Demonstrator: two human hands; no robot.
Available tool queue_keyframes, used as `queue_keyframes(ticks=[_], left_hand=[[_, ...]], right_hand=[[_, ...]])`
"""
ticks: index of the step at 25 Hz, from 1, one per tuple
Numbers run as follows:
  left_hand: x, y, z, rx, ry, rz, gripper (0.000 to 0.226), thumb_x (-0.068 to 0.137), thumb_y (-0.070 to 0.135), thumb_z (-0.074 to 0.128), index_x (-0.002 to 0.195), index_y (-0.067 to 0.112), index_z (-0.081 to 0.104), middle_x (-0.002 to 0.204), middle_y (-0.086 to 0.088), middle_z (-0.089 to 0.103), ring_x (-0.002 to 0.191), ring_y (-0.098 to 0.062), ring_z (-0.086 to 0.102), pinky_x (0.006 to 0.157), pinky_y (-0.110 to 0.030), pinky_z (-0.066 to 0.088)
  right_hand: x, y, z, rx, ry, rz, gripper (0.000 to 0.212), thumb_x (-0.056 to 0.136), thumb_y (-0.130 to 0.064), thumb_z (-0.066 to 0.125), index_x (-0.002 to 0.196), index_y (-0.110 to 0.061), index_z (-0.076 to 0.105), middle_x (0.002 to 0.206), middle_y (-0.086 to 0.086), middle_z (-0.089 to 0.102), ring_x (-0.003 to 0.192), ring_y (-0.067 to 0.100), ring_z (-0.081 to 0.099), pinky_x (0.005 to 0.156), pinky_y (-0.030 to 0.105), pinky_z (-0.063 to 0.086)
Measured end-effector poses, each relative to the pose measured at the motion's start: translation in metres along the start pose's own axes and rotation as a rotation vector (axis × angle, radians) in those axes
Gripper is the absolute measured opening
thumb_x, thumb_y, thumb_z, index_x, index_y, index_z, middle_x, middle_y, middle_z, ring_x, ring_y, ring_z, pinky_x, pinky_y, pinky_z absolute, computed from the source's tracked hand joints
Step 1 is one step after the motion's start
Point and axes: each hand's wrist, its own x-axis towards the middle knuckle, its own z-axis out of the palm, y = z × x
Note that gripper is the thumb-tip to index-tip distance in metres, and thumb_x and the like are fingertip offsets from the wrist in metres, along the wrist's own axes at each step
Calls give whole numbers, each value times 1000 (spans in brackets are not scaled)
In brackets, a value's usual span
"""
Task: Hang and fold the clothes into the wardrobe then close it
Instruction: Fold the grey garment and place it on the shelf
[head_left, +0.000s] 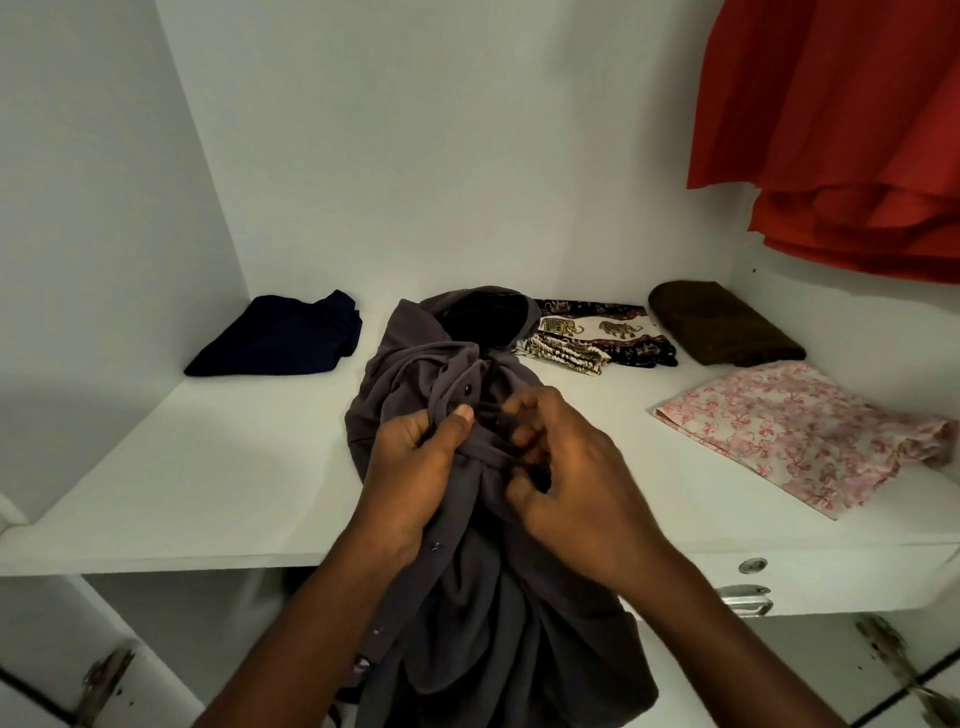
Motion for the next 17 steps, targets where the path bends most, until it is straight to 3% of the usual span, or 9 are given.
queue_keyframes(ticks=[2, 6, 9, 12, 15, 17], left_hand=[[3, 15, 6, -160, 46, 7, 26, 100, 27, 65, 90, 7, 77, 97, -19, 77, 92, -34, 75, 80, -40, 64], [11, 48, 16, -340, 14, -32, 20, 101, 26, 63, 96, 12, 75, 88, -7, 80, 77, -17, 77, 60, -26, 60], [11, 58, 27, -401, -58, -92, 21, 101, 29, 63, 94, 13, 75, 87, -8, 79, 75, -17, 77, 61, -29, 62], [11, 68, 30, -498, -138, -150, 24, 102, 31, 62, 91, 14, 74, 80, -7, 77, 69, -16, 75, 61, -29, 62], [20, 75, 25, -541, -151, -173, 25, 102, 32, 61, 90, 13, 72, 81, -9, 77, 70, -18, 75, 63, -31, 62], [28, 78, 25, -544, -148, -183, 26, 102, 32, 62, 92, 10, 73, 87, -13, 77, 73, -21, 75, 63, -32, 63]], right_hand=[[3, 15, -18, -255, -66, 49, 37, 84, -18, 64, 112, -40, 58, 98, -16, 66, 89, 9, 62, 77, 31, 51], [-6, 28, -27, 404, -287, 115, 28, 91, -11, 71, 112, -29, 72, 107, -14, 73, 103, 5, 67, 92, 29, 54], [0, 29, -14, 525, -117, 131, 9, 95, -14, 68, 102, -16, 74, 96, 2, 74, 94, 20, 71, 92, 48, 57], [4, 24, -13, 564, -39, 175, 12, 100, -19, 61, 99, -21, 73, 96, 4, 75, 95, 24, 72, 91, 56, 55], [5, 7, -41, 422, 149, 99, 10, 101, -29, 59, 94, -26, 67, 84, -1, 72, 79, 17, 69, 72, 50, 57], [10, -14, -78, 108, 313, -24, 10, 99, -32, 62, 93, -26, 67, 75, -8, 66, 69, 7, 61, 63, 35, 50]])
